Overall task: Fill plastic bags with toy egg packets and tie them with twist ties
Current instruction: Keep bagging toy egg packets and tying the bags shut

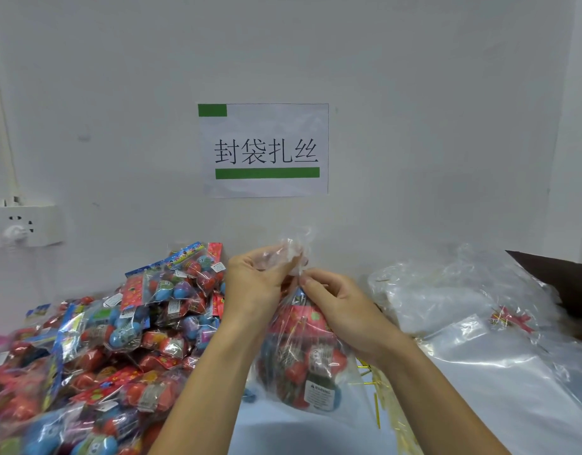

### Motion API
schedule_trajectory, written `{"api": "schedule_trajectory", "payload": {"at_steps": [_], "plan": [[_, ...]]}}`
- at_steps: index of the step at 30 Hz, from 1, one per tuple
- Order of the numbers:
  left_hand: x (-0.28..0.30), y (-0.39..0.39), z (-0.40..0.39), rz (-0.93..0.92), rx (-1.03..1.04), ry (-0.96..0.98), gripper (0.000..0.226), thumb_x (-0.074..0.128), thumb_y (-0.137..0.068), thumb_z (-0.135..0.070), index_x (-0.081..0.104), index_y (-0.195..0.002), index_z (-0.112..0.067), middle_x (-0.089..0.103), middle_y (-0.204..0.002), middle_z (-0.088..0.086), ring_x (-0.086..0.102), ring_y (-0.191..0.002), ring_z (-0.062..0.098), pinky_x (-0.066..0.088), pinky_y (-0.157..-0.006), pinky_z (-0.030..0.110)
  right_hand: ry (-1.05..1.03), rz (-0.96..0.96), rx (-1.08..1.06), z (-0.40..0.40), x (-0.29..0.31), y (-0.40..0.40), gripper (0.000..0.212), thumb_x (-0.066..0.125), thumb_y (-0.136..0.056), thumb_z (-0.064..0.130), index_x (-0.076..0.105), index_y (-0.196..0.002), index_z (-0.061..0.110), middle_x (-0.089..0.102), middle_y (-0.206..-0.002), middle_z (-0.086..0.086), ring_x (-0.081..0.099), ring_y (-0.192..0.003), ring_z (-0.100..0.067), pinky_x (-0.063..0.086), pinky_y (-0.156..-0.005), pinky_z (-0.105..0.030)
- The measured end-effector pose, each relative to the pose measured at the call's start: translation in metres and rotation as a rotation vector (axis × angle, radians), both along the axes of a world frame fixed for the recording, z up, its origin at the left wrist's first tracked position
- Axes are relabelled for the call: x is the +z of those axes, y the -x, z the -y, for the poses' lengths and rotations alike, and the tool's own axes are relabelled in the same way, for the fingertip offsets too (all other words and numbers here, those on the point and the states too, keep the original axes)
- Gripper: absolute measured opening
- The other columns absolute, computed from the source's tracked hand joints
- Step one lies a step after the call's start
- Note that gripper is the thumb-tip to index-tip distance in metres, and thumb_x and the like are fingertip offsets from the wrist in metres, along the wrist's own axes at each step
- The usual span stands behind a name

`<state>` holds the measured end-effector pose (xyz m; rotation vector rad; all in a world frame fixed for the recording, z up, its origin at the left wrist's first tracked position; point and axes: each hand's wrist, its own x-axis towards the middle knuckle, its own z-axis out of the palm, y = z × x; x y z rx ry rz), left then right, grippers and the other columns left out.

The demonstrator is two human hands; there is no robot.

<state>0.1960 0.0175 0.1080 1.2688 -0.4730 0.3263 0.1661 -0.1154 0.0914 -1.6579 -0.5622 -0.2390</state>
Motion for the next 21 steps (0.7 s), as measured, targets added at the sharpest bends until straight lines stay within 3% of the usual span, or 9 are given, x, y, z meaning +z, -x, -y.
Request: {"api": "schedule_trajectory", "payload": {"at_steps": [3,5,7,9,13,15,17,19,21], "plan": [[0.000,-0.001,-0.001,-0.004,0.014,-0.116,0.035,0.080,-0.069,-0.052,0.078,-0.074,-0.018,0.073,-0.078,0.020,0.072,-0.075,0.037,0.058,-0.072,0.042,-0.035,0.001,-0.028,0.004,0.001,-0.001,0.028,0.050,-0.105,0.032,0.076,-0.102,0.022,0.067,-0.105,-0.033,0.066,-0.090,-0.043,0.051,-0.087,-0.053],[0.001,-0.002,-0.009,-0.036,-0.011,-0.231,0.043,0.078,-0.069,-0.062,0.080,-0.078,-0.020,0.077,-0.084,0.011,0.075,-0.083,0.032,0.060,-0.080,0.046,-0.088,-0.019,-0.038,0.009,0.002,-0.002,0.028,0.049,-0.105,0.027,0.075,-0.101,0.017,0.073,-0.102,-0.023,0.070,-0.094,-0.039,0.056,-0.088,-0.048],[0.000,-0.003,-0.019,-0.047,-0.139,-0.347,0.052,0.076,-0.072,-0.067,0.081,-0.094,-0.020,0.078,-0.100,0.005,0.073,-0.099,0.025,0.053,-0.098,0.047,-0.140,-0.048,-0.024,0.012,0.004,-0.001,0.029,0.048,-0.105,0.025,0.075,-0.099,0.015,0.070,-0.102,-0.029,0.068,-0.086,-0.031,0.057,-0.079,-0.040],[-0.003,-0.003,-0.026,-0.019,-0.243,-0.467,0.050,0.071,-0.081,-0.062,0.077,-0.112,-0.024,0.074,-0.116,-0.002,0.067,-0.115,0.017,0.045,-0.107,0.044,-0.141,-0.054,-0.034,0.012,0.005,0.000,0.030,0.048,-0.105,0.025,0.077,-0.100,0.018,0.068,-0.102,-0.031,0.066,-0.087,-0.031,0.054,-0.084,-0.044],[-0.004,0.002,-0.017,-0.010,-0.228,-0.434,0.042,0.068,-0.084,-0.052,0.076,-0.113,-0.023,0.075,-0.113,-0.003,0.070,-0.109,0.011,0.055,-0.094,0.028,-0.121,-0.033,0.012,0.008,0.002,-0.001,0.030,0.047,-0.105,0.024,0.074,-0.111,0.012,0.075,-0.107,-0.017,0.070,-0.106,-0.035,0.054,-0.095,-0.046],[-0.003,0.002,-0.013,-0.012,-0.204,-0.408,0.040,0.068,-0.083,-0.048,0.077,-0.112,-0.022,0.076,-0.109,-0.004,0.071,-0.106,0.010,0.057,-0.090,0.026,-0.144,-0.045,0.013,0.006,-0.001,-0.003,0.031,0.048,-0.105,0.027,0.074,-0.112,0.012,0.075,-0.104,-0.019,0.070,-0.103,-0.039,0.056,-0.091,-0.047],[-0.002,0.001,-0.013,-0.015,-0.167,-0.413,0.037,0.068,-0.084,-0.046,0.078,-0.110,-0.022,0.077,-0.107,0.003,0.071,-0.106,0.016,0.057,-0.094,0.037,-0.116,-0.022,-0.029,0.004,-0.003,-0.007,0.031,0.049,-0.105,0.031,0.076,-0.108,0.017,0.076,-0.092,-0.012,0.074,-0.085,-0.029,0.059,-0.077,-0.040],[-0.003,0.000,-0.013,-0.017,-0.114,-0.415,0.030,0.068,-0.086,-0.044,0.080,-0.101,-0.021,0.076,-0.102,0.014,0.072,-0.103,0.027,0.057,-0.094,0.048,-0.032,0.031,-0.138,0.001,-0.008,-0.012,0.033,0.049,-0.105,0.035,0.075,-0.104,0.014,0.063,-0.070,-0.006,0.054,-0.055,-0.020,0.047,-0.052,-0.030],[-0.005,-0.001,-0.009,-0.012,-0.070,-0.401,0.021,0.068,-0.090,-0.037,0.082,-0.090,-0.022,0.078,-0.092,0.011,0.075,-0.091,0.025,0.060,-0.085,0.044,-0.002,0.070,-0.187,-0.002,-0.013,-0.017,0.035,0.049,-0.104,0.037,0.073,-0.103,0.011,0.064,-0.072,-0.014,0.053,-0.054,-0.025,0.047,-0.050,-0.035]]}}
